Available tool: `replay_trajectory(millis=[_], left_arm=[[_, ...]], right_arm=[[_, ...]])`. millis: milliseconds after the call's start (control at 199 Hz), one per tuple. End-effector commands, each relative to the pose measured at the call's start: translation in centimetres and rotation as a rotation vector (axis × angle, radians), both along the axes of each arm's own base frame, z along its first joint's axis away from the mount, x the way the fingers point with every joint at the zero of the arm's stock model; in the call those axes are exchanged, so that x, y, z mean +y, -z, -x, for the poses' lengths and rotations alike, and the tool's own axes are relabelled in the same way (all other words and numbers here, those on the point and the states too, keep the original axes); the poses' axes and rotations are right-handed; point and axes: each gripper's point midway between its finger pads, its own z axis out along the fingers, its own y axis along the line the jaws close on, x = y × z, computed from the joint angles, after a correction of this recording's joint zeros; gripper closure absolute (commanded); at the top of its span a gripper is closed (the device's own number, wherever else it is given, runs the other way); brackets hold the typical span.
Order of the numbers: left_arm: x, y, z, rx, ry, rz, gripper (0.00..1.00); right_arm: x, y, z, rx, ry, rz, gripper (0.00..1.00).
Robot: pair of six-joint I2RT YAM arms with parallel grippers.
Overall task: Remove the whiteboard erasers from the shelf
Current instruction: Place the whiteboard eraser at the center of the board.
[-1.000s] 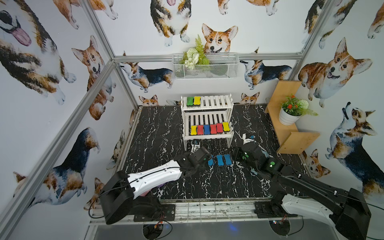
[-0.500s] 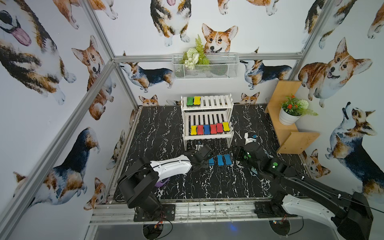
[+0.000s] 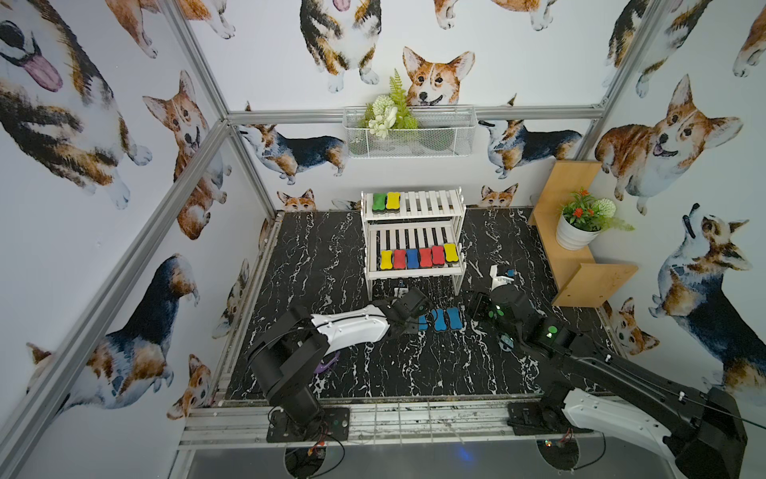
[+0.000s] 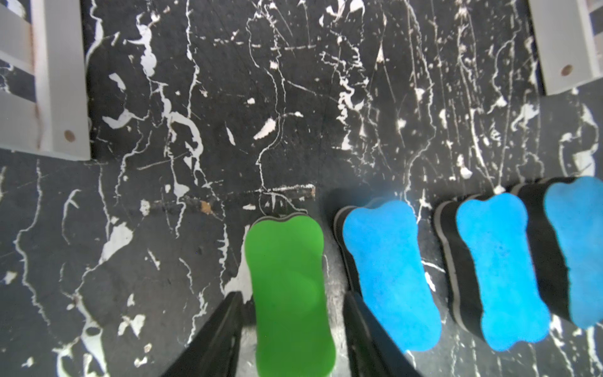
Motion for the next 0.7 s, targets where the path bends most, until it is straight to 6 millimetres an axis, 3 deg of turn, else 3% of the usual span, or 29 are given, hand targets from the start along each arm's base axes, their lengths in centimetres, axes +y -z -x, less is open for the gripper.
replay_trajectory(millis=[0,96,196,377,472,593,699], left_arm=[[0.1,-0.4,0.3,0.01,0.007,-0.01,0.41],[0.4,-1.9,0.7,-0.008,0.01,-0.001,0.4],[0.1,-5.0,1.2,-0.043,0.033,0.048,0.39],[-0.6,-13.2,0.7,-0.153,0.101,0.122,0.38],[-0.8,-19.0,-1.2,-0.237,0.12,0.157,0.37],[0.1,-25.7,-5.0,-0.321,0.112,0.208,0.37],[1.1,-29.7,-8.6,-0.377,0.095,0.212,0.36]], right_arm=[[-0.6,-0.2,0.0,-0.006,0.03,0.004,0.4],[-0.7,-0.3,0.1,-0.008,0.031,0.003,0.39],[-0.7,-0.5,0.1,-0.011,0.028,-0.002,0.39],[-0.5,-0.5,0.1,-0.013,0.02,-0.001,0.4],[-0.4,-0.4,0.0,-0.011,0.017,-0.003,0.4],[-0.2,-0.3,-0.1,-0.007,0.015,-0.002,0.41],[-0.2,-0.2,-0.1,-0.005,0.013,0.0,0.41]])
